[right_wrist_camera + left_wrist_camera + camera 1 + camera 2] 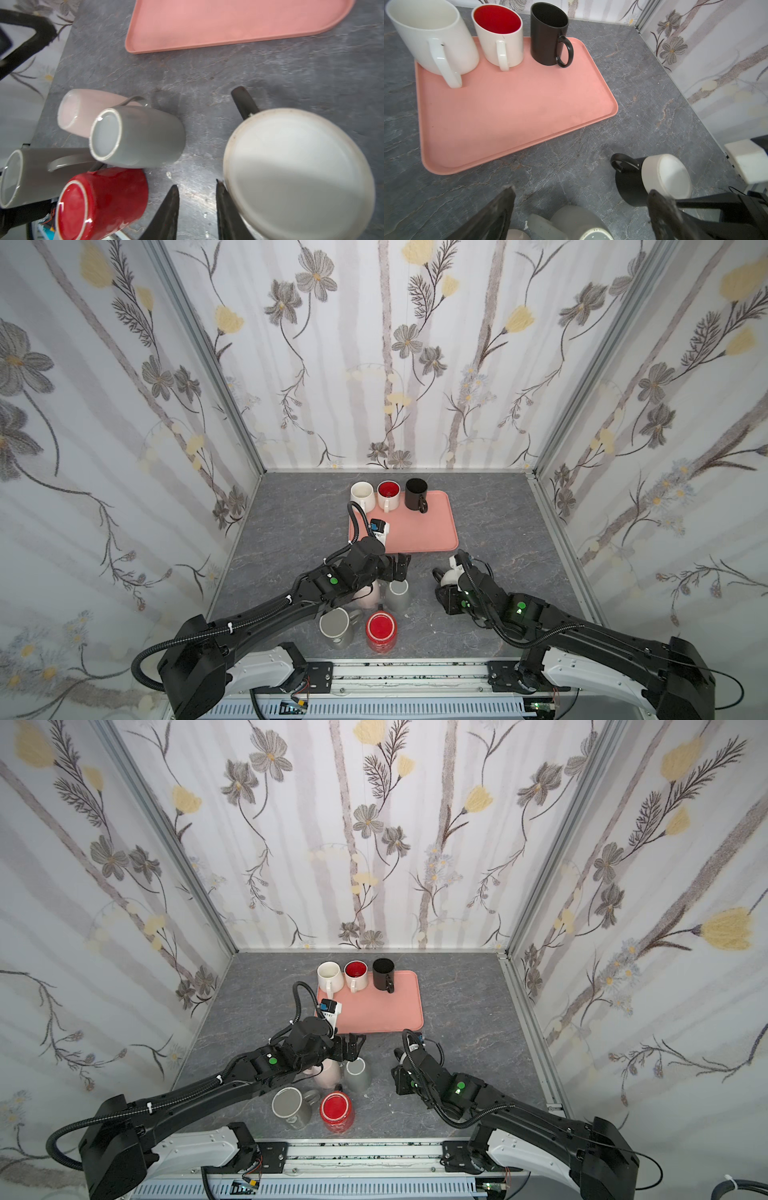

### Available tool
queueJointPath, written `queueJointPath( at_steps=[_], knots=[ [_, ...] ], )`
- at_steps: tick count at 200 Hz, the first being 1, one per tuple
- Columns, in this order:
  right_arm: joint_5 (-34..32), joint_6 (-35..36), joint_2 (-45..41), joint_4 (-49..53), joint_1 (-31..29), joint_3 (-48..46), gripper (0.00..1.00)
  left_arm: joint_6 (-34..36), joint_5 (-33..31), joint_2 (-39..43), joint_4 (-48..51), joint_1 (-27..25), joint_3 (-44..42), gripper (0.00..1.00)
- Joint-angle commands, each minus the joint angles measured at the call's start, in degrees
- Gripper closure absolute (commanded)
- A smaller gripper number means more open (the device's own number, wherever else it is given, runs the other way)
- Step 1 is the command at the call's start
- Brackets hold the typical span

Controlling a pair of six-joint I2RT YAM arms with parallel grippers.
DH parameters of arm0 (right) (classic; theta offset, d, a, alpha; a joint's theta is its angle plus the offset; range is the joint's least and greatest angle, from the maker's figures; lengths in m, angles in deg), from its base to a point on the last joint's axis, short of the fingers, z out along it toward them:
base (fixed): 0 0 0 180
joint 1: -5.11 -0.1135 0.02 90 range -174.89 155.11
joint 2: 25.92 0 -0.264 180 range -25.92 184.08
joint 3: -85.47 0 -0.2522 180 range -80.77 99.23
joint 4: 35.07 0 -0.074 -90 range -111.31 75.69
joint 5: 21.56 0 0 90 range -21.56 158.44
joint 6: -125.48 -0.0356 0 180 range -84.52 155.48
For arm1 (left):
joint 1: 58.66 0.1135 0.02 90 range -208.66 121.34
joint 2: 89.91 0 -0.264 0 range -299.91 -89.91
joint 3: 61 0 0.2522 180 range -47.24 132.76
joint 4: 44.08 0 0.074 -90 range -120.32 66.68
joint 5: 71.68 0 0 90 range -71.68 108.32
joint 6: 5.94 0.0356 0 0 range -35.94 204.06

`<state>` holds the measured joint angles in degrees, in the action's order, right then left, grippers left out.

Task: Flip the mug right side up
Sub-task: 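Push the upside-down black mug with white base from the cluster with the right gripper, then reach the left gripper over to the mug's handle while the right arm draws back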

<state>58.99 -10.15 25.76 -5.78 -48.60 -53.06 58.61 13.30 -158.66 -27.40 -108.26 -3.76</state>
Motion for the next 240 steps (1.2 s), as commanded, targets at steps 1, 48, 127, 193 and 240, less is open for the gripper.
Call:
queueJointPath(
  at_steps=[1, 48, 127, 193, 240],
  knots=[
    [-4.3, -2.2, -3.7, 3.8, 3.0, -2.5, 0.67, 0.8, 4.2, -2.5, -4.6, 0.0, 0.6, 0.0],
    [-2.9, 2.1, -9.4, 4.5, 5.7, -0.6, 0.47, 3.4, 8.1, -12.8, -4.9, -0.7, 8.5, 0.08],
    [-2.5, 13.2, -11.4, 7.1, 14.3, 12.7, 0.35, 7.6, 18.6, -29.8, -12.5, -4.3, 15.3, 0.1],
    [2.2, 12.6, -15.6, 5.2, 22.6, 9.8, 0.34, 6.4, 23.7, -37.5, -23.5, -4.3, 15.3, 0.29],
    [4.5, 11.8, -17.0, 5.1, 24.8, 8.5, 0.34, 3.8, 27.8, -40.2, -29.5, -4.4, 13.3, 0.34]
  ],
)
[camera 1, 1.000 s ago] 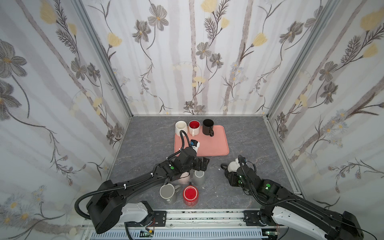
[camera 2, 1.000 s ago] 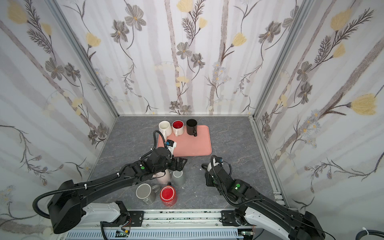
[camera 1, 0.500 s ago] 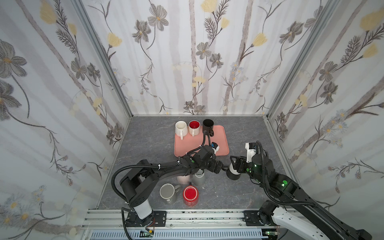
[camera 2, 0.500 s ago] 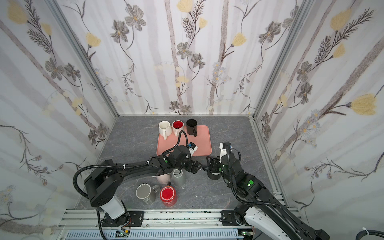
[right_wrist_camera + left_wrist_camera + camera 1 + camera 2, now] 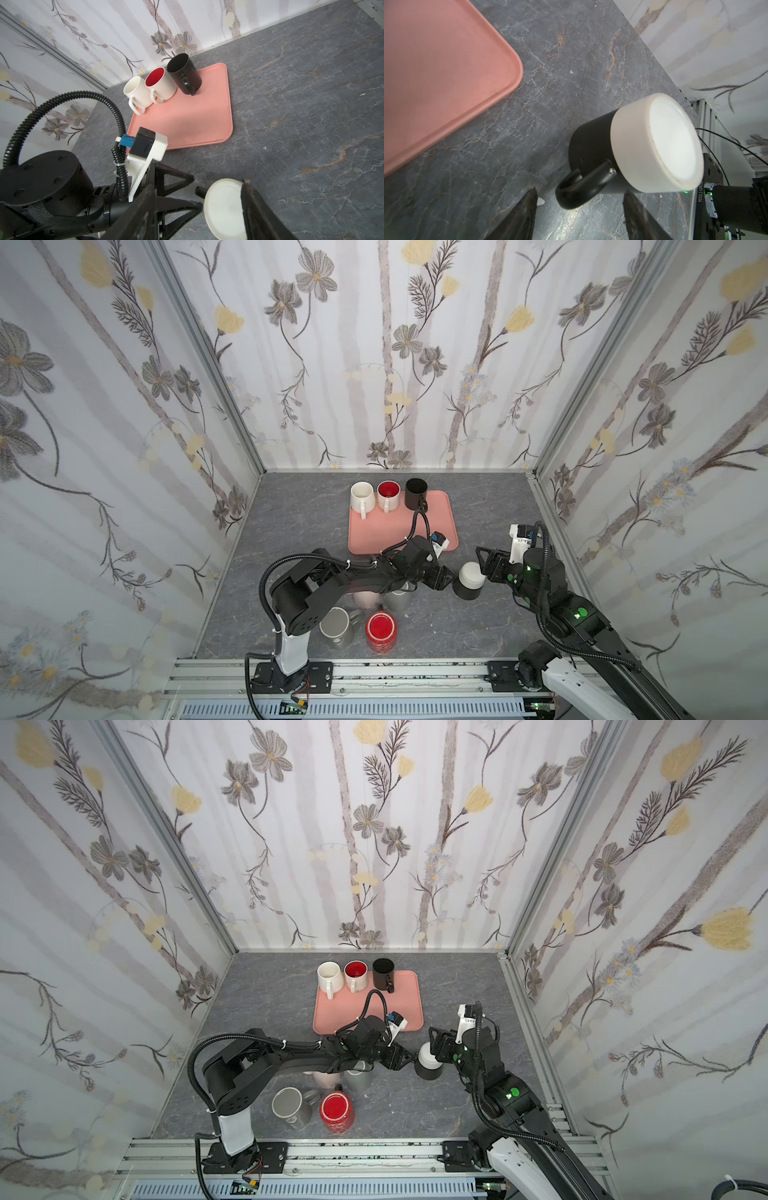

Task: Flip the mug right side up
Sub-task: 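Reach the left gripper over to the mug's handle while the right arm draws back, then close the left gripper on the mug's handle and lift it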

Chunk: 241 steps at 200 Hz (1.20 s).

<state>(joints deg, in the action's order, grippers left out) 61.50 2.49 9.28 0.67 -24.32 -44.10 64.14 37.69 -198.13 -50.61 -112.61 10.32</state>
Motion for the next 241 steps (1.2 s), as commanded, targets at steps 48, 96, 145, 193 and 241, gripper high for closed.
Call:
queueJointPath(
  at_steps=[48, 96, 145, 193, 241],
  knots=[
    [2.7, -0.7, -0.4, -1.3, 1.8, -1.1, 0.34, -3.7, 10.9, -2.4, -12.7, -1.8, -3.9, 0.34],
    [3.9, -0.4, -0.2, -1.4, 2.9, -1.0, 0.34, -0.6, 5.6, 3.9, -6.7, -3.4, -5.9, 0.4],
    [3.6, -0.1, -1.7, -1.2, 4.4, -1.1, 0.34, 10.1, -12.2, 2.7, 6.7, -8.7, -0.1, 0.3],
    [3.5, -0.4, -3.5, -0.4, 5.1, -0.1, 0.32, 14.0, -16.6, 0.1, 6.4, -9.8, 4.1, 0.43],
    [4.1, -0.3, -4.2, -0.2, 5.5, -0.4, 0.32, 17.9, -15.0, -1.7, 7.0, -10.0, 6.7, 0.52]
  ],
)
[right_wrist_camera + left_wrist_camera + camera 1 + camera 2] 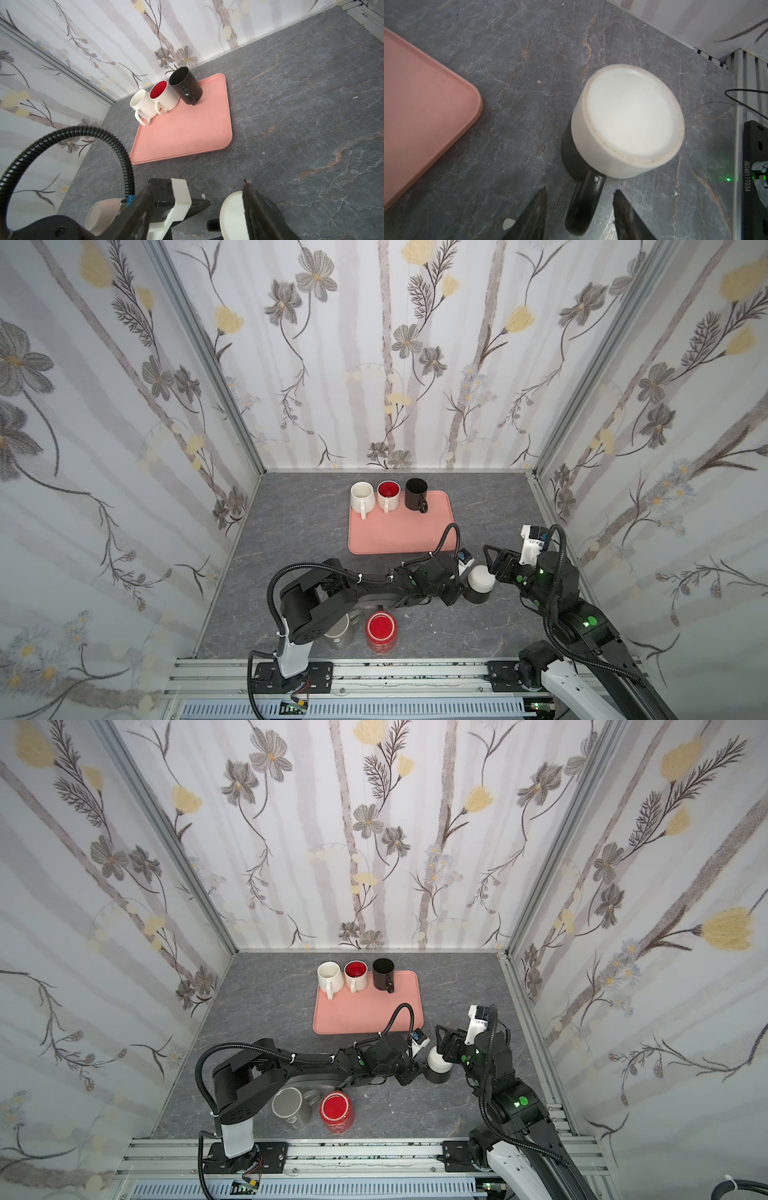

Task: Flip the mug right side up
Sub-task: 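Close the left gripper on the mug's handle and lift it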

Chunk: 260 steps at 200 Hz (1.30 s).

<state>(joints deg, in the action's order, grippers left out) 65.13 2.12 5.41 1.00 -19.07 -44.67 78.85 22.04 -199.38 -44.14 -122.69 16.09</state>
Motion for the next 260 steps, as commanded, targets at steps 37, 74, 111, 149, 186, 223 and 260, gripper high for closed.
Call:
queueJointPath(
  at_steps=[37, 74, 111, 149, 186, 223, 260],
  knots=[
    [1.0, 0.1, -0.7, -0.5, 0.6, -0.2, 0.32, 3.7, 2.1, -1.5, 0.1, 0.0, 1.6, 0.61],
    [1.2, -0.1, -1.0, -0.4, 0.9, -0.8, 0.31, 4.2, 3.8, -2.9, 1.0, -0.1, 3.3, 0.65],
    [1.4, -0.6, -1.4, -0.3, 1.2, -1.3, 0.31, 4.7, 4.4, -3.7, 1.8, -0.3, 4.3, 0.71],
    [1.6, -0.9, -1.4, -0.3, 1.4, -1.5, 0.3, 4.8, 4.1, -4.1, 1.5, -0.3, 4.5, 0.68],
    [1.9, -1.2, -1.2, -0.4, 1.5, -1.3, 0.3, 5.1, 3.5, -4.3, 1.1, -0.3, 5.0, 0.79],
    [2.1, -1.2, -0.8, -0.6, 1.6, -1.3, 0.26, 5.1, 2.3, -2.6, -0.3, -0.3, 3.7, 0.94],
    [4.1, -1.8, -1.7, -5.4, 1.5, -2.5, 0.19, 4.2, -1.3, 1.6, -2.2, -0.1, 0.6, 1.0]
  ],
)
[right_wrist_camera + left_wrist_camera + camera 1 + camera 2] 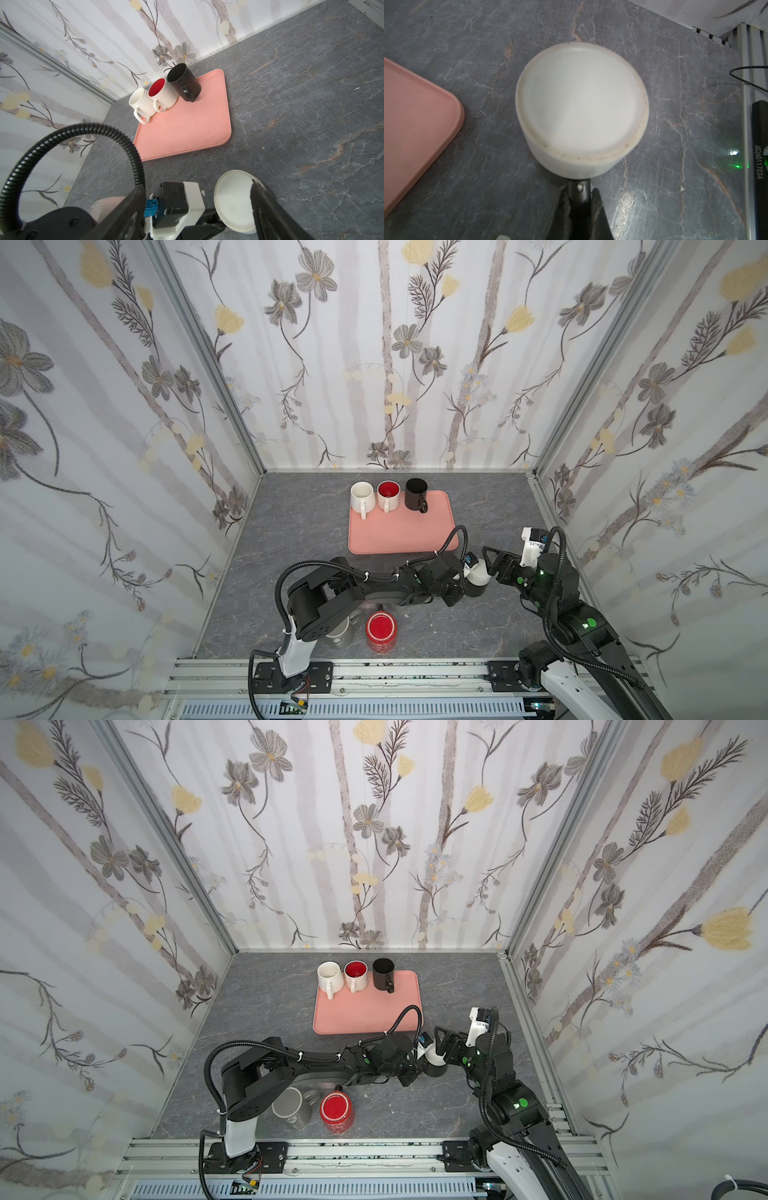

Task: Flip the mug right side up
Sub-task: 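Close the left gripper on the mug's handle and lift it, then raise and tilt the mug with the left gripper while the right gripper approaches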

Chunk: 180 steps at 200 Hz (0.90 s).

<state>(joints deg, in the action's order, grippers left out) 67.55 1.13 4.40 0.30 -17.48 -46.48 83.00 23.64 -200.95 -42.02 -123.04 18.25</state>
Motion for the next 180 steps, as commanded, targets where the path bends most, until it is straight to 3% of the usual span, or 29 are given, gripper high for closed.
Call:
queueJointPath(
  at_steps=[1, 79, 130, 180],
  knots=[
    [1.8, -0.9, -0.7, -4.9, 0.0, -0.7, 0.19, -0.1, -3.0, 3.3, -4.5, 0.3, -1.7, 1.0],
    [14.0, -5.5, 1.8, -27.1, -0.1, -5.7, 0.18, -11.5, -1.9, 24.8, -14.2, 11.1, -14.3, 1.0],
    [25.3, -13.1, 10.0, -45.8, -0.6, -9.5, 0.29, -16.7, -0.5, 36.0, -20.8, 18.2, -19.9, 1.0],
    [24.1, -19.3, 16.5, -62.4, -10.5, -11.4, 0.32, -17.9, -1.2, 41.2, -26.2, 21.1, -20.5, 1.0]
  ],
)
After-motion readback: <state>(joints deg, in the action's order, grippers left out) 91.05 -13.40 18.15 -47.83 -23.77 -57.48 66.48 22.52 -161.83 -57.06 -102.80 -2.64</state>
